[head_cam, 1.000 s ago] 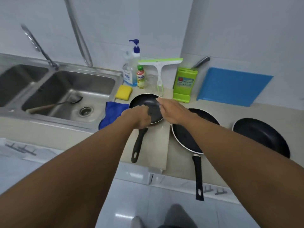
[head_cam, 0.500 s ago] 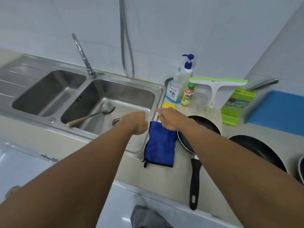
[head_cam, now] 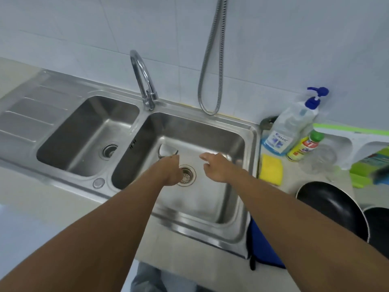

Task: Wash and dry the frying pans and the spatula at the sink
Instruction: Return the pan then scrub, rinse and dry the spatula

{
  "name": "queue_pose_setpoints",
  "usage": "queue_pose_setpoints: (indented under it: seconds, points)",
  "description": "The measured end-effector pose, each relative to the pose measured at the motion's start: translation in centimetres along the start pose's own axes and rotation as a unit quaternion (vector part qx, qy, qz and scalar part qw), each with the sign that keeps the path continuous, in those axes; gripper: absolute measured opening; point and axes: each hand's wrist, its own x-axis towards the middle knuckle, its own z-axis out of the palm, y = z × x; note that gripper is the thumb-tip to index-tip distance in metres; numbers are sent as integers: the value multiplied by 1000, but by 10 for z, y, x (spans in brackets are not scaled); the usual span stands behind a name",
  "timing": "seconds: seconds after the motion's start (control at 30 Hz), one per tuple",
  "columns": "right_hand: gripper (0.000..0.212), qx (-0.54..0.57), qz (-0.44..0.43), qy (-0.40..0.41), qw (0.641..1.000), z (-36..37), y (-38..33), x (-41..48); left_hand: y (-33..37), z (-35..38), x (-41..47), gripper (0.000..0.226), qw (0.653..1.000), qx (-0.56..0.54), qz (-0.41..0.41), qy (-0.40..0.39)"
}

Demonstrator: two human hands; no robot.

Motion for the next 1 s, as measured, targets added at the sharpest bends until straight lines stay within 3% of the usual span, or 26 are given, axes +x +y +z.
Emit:
queue_pose_setpoints:
  seconds: [0.13,0.23,0.4,0.47,0.57,0.7,0.8,0.9,1.0]
  points:
    - [44,109,53,38,992,28,-32,38,-56,-16,30,60,1000,-16,11,-23]
    - [41,154,96,37,983,50,-57,60,-94,-33,52,42,999,-26,19,-16]
    - [41,233,164,27,958,83,-91,90,-128,-80,87,36,995,-65,41,63]
    - [40,331,222,40,916,97,-103,102,-134,-102,101,44,990,-74,71,96]
    - [33,490,283,68,822,122,-122,120,-134,-133,123,63,976,-93,117,158]
    - [46,504,323,45,800,161,-138,146,-126,-165,151,86,967,-80,162,181]
    - [34,547,348,3,761,176,-154,159,-124,-175,176,79,967,-41,182,174]
    - [30,591,359,13,722,185,-164,167,-123,-181,187,66,971,-6,178,162]
    - [14,539,371,75,753,190,-172,167,-120,-188,184,51,970,10,166,179]
